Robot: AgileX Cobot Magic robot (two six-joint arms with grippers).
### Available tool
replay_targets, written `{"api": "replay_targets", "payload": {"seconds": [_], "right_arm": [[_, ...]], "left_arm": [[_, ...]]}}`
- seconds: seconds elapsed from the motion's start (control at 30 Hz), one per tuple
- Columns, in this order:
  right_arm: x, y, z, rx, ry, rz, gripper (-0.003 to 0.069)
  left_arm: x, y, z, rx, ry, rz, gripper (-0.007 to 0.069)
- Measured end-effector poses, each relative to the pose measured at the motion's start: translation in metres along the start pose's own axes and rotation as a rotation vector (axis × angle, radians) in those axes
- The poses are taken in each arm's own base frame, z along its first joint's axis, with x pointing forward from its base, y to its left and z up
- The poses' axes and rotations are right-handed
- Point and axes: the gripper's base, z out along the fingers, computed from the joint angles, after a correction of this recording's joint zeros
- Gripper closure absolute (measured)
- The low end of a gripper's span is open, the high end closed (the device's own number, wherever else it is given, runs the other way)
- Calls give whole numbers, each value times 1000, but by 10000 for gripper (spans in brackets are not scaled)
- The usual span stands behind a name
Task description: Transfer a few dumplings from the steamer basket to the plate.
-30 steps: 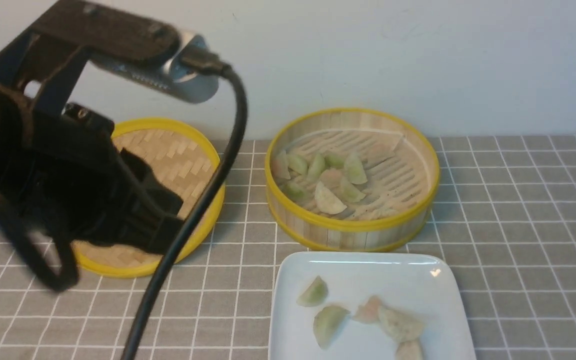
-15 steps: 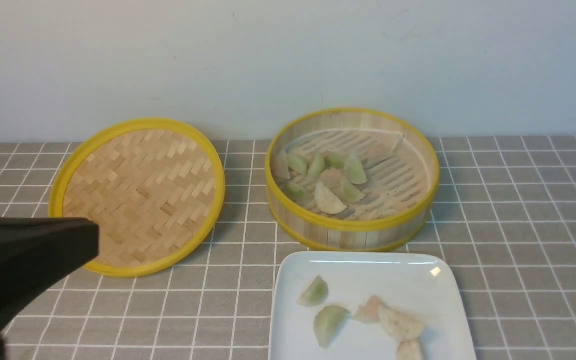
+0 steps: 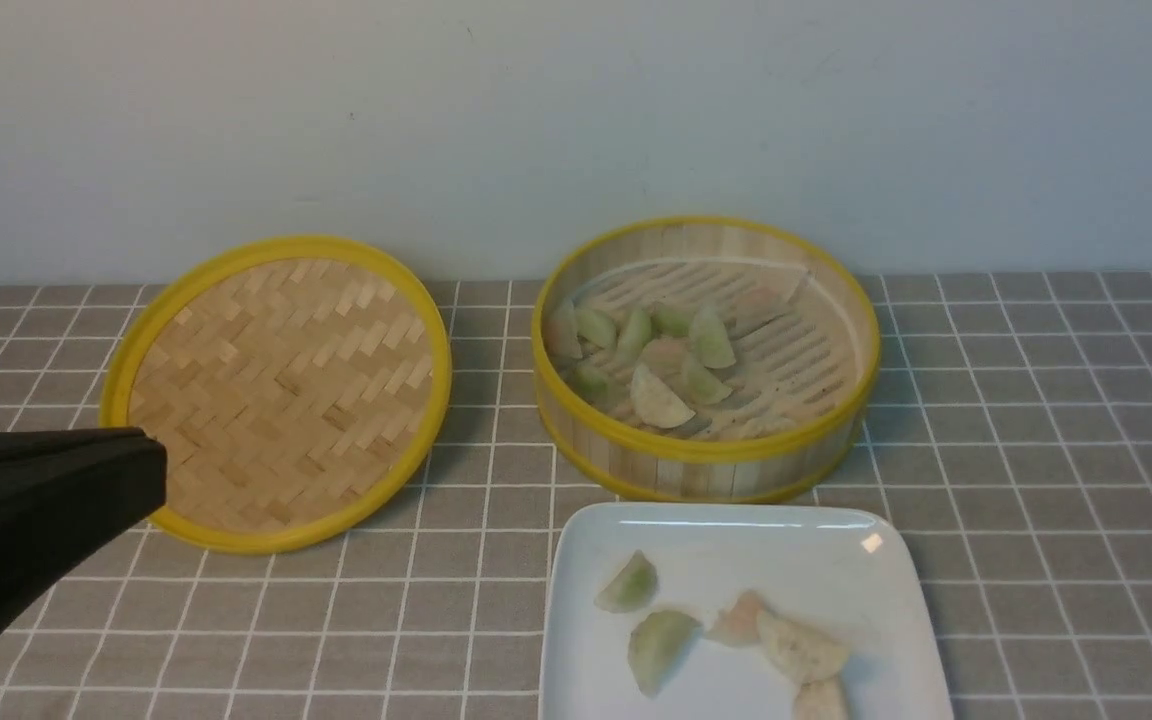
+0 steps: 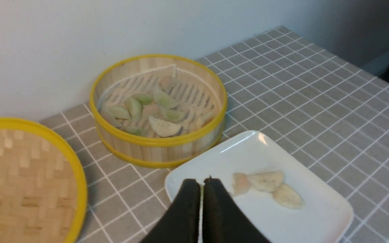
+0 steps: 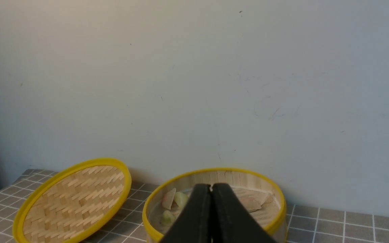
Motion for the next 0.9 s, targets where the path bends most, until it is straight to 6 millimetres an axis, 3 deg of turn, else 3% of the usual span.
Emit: {"api": "replay_targets", "payload": {"seconds": [0.13, 0.27, 0.33, 0.53, 0.67, 0.9], "right_arm": [[0, 0, 0, 0, 0, 0, 673], [0, 0, 0, 0, 0, 0, 673], [0, 0, 0, 0, 0, 0, 673], [0, 0, 0, 0, 0, 0, 673], [0, 0, 0, 0, 0, 0, 673], [0, 0, 0, 0, 0, 0, 673]], "left_arm": [[27, 12, 0, -120, -93, 49, 629], [73, 25, -2, -290, -161, 20, 629], [113, 32, -1, -424, -179, -7, 629], [189, 40, 13, -563, -104, -62, 629], [204, 41, 16, -567, -69, -73, 629], [208, 40, 17, -560, -32, -84, 629]]}}
